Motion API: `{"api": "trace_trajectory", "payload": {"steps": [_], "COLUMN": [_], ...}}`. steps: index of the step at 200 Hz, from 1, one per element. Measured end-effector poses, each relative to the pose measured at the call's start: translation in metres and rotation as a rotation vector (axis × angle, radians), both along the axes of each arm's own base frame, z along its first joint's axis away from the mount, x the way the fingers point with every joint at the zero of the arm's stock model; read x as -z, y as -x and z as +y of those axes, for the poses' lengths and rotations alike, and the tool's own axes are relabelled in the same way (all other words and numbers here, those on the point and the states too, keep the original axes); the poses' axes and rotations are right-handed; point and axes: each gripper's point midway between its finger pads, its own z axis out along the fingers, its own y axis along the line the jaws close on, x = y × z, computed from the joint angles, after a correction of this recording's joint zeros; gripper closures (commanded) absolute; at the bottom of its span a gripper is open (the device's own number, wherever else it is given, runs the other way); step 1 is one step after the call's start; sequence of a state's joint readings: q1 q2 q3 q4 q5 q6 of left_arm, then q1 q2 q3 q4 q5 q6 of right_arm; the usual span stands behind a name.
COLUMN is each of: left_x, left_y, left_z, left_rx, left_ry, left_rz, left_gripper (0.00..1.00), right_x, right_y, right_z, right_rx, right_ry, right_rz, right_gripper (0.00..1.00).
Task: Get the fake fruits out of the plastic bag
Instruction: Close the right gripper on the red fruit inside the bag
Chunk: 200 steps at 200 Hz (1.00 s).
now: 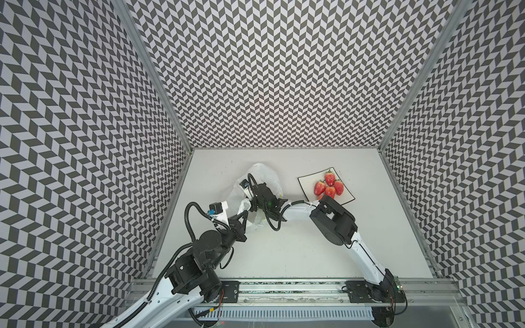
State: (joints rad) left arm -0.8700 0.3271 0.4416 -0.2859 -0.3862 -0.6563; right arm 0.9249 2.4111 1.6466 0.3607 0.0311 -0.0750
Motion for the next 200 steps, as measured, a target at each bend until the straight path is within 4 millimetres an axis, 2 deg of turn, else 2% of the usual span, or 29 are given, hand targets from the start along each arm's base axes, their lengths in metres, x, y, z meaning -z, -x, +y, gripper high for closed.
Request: {"api": "trace_trajectory", "payload": {"steps": [30,44,72,111,173,200], "left_x": [-0.001,-0.002,-0.003,0.004,0.016,0.027], "left_y": [0.000,0.000,-0.001,-0.003,-0.006,-0.007], "left_z": [0.000,0.001,0.010,0.025,0.036,0.036], "left_rx": [0.000,-0.008,-0.049,-0.132,-0.200,-0.206], "left_ry": [0.011,0.021,0.044,0.057,0.046,0.029], "left_rz": [0.003,0.003,0.007,0.034,0.056,0.070], "left_gripper": [1.00,1.00,1.00,1.00,1.00,1.00], "right_x": [0.002,0.001,0.000,-0.004,-0.066,-0.078], "right_y": [-0.002,-0.002,0.002,0.026,0.074,0.087], "right_z": [0.003,0.003,-0.002,-0.028,-0.075,-0.096], "right_rx": [0.009,0.011,0.005,-0.013,-0.084,-0.094], "right_ry": [-0.004,-0.006,-0.003,0.041,-0.012,-0.038], "right_rz": [0.020,0.021,0.017,0.057,0.070,0.094], "right_gripper": [0.59,0.64,0.65,0.69,0.70,0.71]}}
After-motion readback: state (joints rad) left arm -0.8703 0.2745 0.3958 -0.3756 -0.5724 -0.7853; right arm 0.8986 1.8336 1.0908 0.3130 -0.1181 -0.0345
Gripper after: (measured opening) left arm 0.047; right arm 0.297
